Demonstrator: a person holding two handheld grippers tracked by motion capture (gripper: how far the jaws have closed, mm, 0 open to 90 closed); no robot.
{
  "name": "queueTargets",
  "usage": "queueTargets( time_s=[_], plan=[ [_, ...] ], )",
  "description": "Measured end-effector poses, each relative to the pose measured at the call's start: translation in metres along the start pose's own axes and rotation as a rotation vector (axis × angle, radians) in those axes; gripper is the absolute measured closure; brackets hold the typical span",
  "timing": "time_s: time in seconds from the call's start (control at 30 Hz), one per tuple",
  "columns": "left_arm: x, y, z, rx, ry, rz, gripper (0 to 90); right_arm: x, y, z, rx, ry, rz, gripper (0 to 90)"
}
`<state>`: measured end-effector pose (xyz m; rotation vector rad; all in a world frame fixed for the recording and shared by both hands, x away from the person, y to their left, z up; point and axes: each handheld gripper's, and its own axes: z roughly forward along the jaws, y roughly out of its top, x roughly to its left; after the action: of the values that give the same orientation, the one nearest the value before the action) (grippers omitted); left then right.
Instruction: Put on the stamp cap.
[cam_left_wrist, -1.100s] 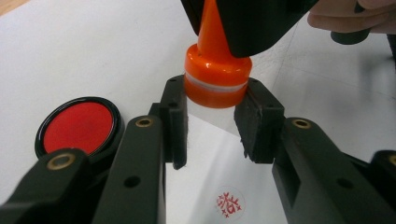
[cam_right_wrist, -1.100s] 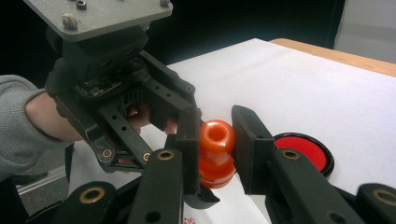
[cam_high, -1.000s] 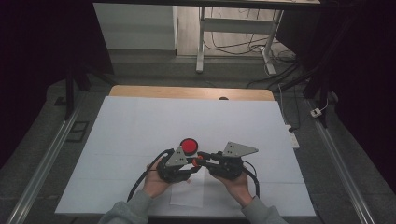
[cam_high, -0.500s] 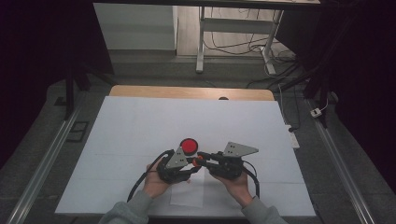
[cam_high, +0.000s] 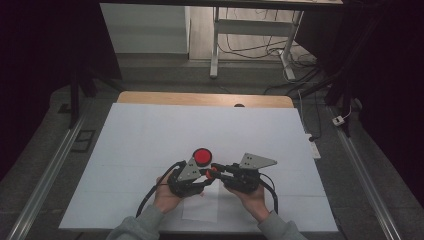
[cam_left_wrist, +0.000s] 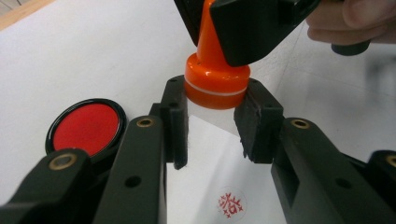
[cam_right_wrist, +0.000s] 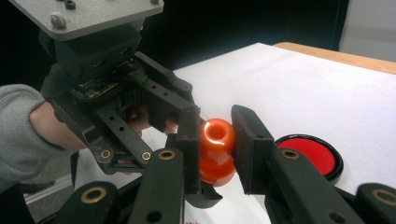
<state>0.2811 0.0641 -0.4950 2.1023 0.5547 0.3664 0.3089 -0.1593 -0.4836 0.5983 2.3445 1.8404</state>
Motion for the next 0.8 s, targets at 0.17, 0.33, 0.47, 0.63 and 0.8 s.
queueTargets(
  time_s=[0.17,0.33,0.47,0.63,0.8],
  plan=[
    [-0.0006,0.0003,-0.0003,0.015,0.001,0.005,65.1,0.0011,-0.0023,0.0009,-0.011,0.002,0.003,73.2],
    [-0.0003,-0.0003,0.0007,0.034,0.0,0.006,64.9,0.0021,-0.0058,0.003,-0.005,-0.005,0.005,73.1],
    [0.0003,-0.0006,0.0016,0.042,0.005,0.007,64.8,0.0023,-0.0057,0.0038,-0.001,-0.011,-0.005,73.0],
    [0.0014,-0.0014,0.0039,0.056,0.005,0.002,64.7,0.0021,-0.0069,0.006,0.019,-0.025,-0.013,72.9],
    [0.0017,-0.0013,0.0032,0.042,0.008,0.002,64.4,0.0022,-0.0038,0.0044,0.014,-0.027,-0.012,72.7]
  ],
)
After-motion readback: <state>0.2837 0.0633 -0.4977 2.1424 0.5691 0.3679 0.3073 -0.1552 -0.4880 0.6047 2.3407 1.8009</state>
